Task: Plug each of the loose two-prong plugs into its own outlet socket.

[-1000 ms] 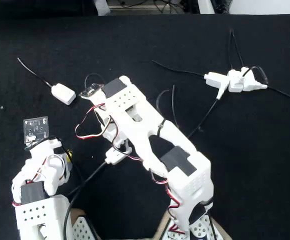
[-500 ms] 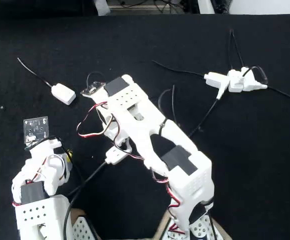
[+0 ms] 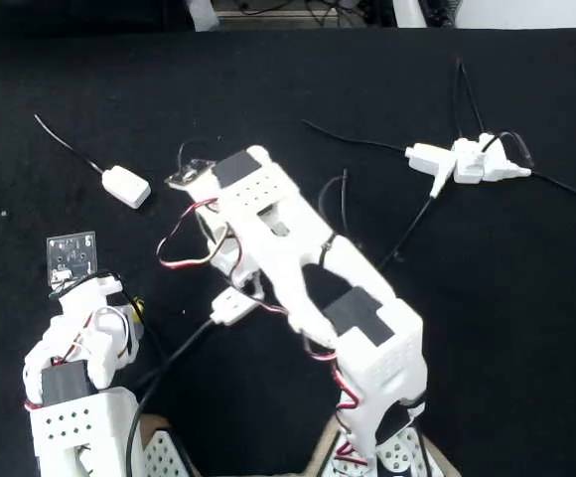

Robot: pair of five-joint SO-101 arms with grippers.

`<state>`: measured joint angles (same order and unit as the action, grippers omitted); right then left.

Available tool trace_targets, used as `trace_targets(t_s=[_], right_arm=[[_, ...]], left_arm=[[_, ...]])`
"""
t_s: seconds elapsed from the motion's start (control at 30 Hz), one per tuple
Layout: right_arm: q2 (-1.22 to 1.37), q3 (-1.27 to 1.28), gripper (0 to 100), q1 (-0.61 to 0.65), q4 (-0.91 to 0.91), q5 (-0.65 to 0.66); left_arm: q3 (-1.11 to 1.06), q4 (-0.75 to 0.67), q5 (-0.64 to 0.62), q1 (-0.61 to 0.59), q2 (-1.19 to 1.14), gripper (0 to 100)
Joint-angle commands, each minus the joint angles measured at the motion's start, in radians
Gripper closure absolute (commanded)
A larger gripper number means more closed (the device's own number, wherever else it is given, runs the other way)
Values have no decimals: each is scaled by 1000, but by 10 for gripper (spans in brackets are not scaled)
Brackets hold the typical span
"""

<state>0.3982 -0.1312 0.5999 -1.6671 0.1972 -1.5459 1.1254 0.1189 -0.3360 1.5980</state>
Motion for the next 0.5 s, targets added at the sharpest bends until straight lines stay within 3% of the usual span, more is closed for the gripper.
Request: trace_targets(t_s=[0.0, 0.47], right_arm=[[-4, -8, 988, -35, 8, 12], [24, 4, 988, 12, 15, -23]], left_arm=[[12, 0, 8, -12, 11, 790], [13, 0, 8, -12, 11, 790]])
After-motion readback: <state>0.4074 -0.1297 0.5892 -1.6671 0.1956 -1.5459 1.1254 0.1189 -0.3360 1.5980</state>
